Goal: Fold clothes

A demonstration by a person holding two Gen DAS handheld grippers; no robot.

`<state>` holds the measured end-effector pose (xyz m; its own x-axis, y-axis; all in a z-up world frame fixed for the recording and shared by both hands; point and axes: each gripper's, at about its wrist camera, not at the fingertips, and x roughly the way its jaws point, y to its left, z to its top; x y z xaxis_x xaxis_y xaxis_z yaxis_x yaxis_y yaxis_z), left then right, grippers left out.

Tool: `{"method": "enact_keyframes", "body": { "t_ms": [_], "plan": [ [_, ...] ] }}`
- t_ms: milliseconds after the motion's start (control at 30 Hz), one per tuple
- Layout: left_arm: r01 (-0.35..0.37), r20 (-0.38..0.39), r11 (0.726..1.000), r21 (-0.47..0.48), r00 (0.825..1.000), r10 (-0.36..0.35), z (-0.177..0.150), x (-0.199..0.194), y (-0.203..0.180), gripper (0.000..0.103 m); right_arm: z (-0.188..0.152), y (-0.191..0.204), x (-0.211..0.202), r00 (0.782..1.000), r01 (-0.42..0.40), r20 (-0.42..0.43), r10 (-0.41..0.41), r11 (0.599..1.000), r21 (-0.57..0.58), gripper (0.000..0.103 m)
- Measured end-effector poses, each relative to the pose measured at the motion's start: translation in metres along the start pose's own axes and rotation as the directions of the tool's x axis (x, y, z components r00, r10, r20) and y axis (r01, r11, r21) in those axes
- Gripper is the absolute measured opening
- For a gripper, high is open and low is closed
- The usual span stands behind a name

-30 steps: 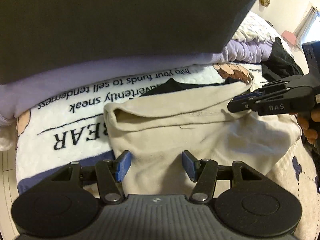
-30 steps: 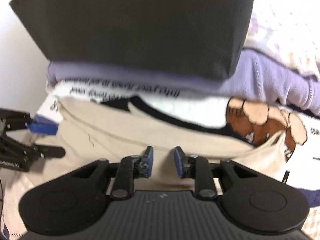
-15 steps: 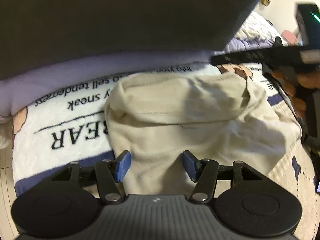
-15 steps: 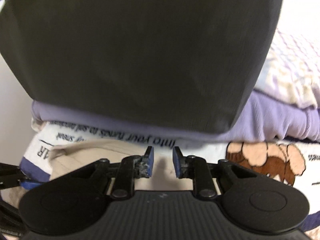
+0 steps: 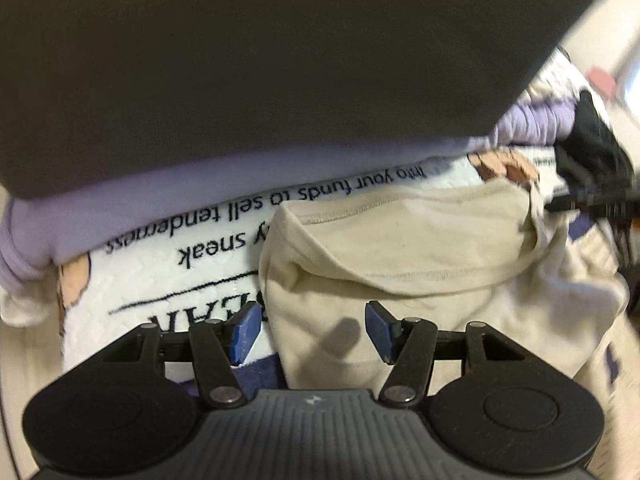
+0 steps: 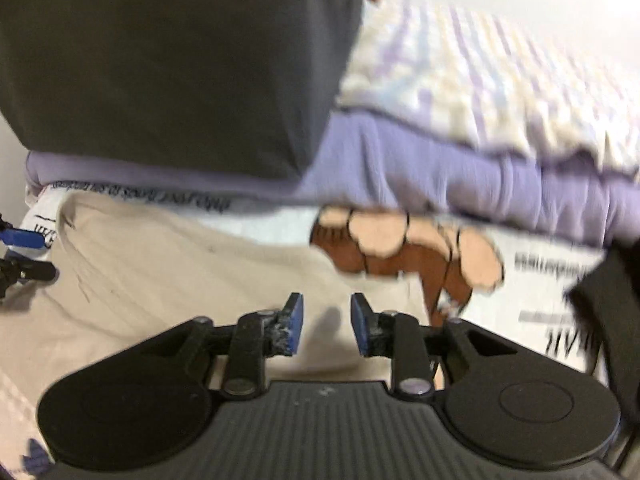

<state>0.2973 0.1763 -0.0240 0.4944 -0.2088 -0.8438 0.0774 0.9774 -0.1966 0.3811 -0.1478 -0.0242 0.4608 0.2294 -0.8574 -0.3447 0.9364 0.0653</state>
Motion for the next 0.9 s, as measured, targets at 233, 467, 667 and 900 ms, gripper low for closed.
{"method": "enact_keyframes", "body": {
  "t_ms": [233,467,667,900],
  "plan": [
    [-0.035,-0.036,0.993,-0.11,0.999,0.031,0.021,0.004,-0.006,0.058,0.011,0.005,0.015,0.996,0.011,-0.085,0.006,0.981,0.193,0.035],
    [-0.102,-0.074,0.983,-0.153,0.993,0.092,0.031,0.013,-0.014,0.036,0.015,0.033,0.019,0.989,0.086,-0.137,-0.059,0.976,0.2,0.038],
    [-0.116,-0.064,0.973,-0.199,0.992,0.105,0.025,0.021,-0.019,0.004,0.01,0.046,0.031,0.977,0.167,-0.16,-0.14,0.972,0.165,0.029],
    [-0.097,0.081,0.959,-0.267,0.989,0.123,0.026,0.01,-0.011,0.002,0.012,0.027,0.017,0.99,0.137,-0.046,-0.13,0.958,0.253,0.004]
  ]
}}
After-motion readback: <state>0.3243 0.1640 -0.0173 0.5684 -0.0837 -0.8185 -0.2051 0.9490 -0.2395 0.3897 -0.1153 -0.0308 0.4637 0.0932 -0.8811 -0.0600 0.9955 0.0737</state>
